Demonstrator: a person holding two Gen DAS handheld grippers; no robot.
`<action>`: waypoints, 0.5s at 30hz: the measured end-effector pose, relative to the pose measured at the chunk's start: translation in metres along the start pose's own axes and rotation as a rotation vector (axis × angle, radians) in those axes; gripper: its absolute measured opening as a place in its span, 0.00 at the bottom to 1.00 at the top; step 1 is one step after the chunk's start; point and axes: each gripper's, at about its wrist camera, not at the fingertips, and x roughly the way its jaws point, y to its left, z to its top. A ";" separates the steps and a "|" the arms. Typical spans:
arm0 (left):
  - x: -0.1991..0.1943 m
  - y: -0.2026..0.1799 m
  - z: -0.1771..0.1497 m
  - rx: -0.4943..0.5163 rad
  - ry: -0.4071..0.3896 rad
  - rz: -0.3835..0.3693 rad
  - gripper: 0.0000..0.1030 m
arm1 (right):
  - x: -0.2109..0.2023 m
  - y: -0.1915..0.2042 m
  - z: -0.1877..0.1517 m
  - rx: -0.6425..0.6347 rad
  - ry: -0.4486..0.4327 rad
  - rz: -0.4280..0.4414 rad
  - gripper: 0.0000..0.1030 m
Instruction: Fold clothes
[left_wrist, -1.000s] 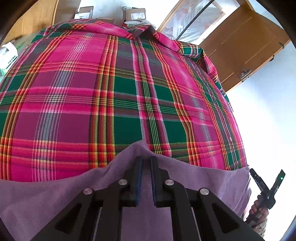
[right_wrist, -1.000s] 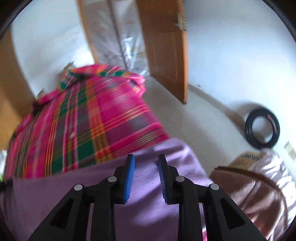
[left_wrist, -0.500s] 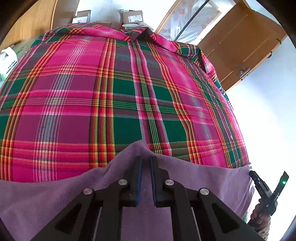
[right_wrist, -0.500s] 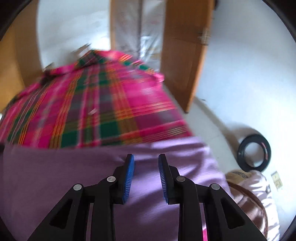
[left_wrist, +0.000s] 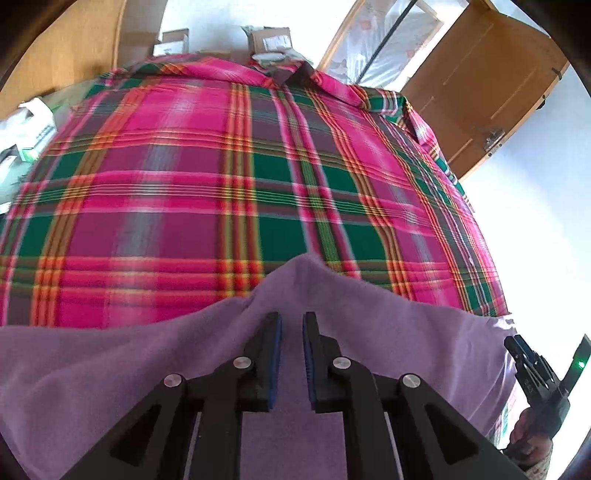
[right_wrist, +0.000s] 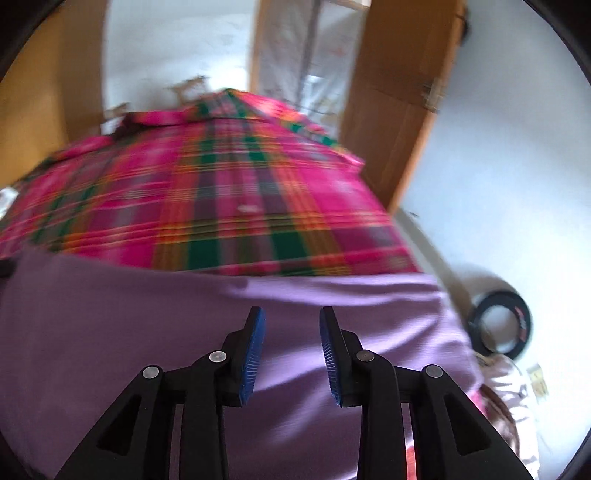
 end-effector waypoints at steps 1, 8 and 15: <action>-0.003 0.002 -0.004 0.001 -0.005 0.008 0.11 | -0.004 0.008 -0.003 -0.012 -0.011 0.035 0.31; -0.022 0.024 -0.031 -0.015 -0.018 0.020 0.11 | -0.003 0.046 -0.024 -0.029 0.026 0.089 0.31; -0.041 0.032 -0.057 -0.003 -0.062 0.086 0.11 | -0.026 0.066 -0.024 -0.035 -0.014 0.111 0.31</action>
